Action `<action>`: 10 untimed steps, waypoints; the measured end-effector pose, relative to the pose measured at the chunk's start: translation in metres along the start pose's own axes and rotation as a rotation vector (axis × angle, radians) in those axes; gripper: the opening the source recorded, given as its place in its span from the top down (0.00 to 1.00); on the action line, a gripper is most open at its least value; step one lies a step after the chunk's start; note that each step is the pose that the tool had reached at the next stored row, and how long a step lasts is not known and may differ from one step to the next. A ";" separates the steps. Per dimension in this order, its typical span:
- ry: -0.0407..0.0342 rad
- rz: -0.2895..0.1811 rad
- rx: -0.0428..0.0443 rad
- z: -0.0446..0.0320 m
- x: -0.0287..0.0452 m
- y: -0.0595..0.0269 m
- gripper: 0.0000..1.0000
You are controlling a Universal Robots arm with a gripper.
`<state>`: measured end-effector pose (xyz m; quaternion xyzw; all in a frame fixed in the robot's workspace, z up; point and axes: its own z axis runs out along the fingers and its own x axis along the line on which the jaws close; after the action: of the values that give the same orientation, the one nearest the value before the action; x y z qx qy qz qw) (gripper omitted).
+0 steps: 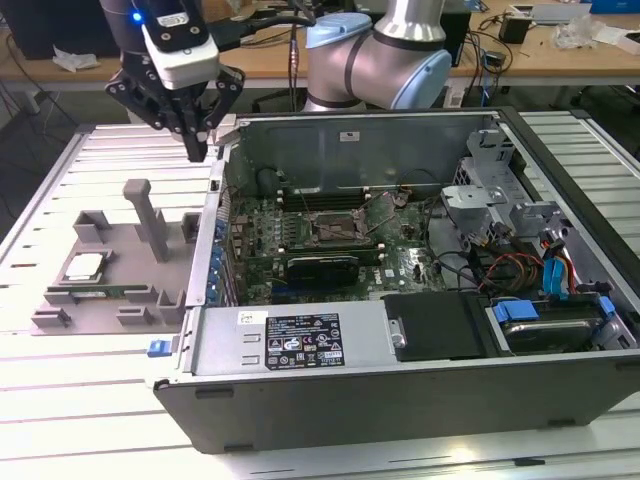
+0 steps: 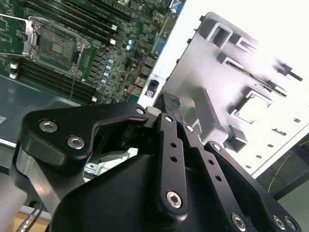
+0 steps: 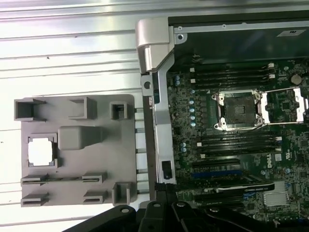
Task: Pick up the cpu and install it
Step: 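Reach for the cpu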
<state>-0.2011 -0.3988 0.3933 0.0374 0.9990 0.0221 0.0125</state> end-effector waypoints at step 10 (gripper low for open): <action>-0.0001 0.000 0.0001 -0.0009 0.0327 -0.0024 0.89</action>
<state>-0.2339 -0.3989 0.3933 0.0374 0.9990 0.0221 0.0125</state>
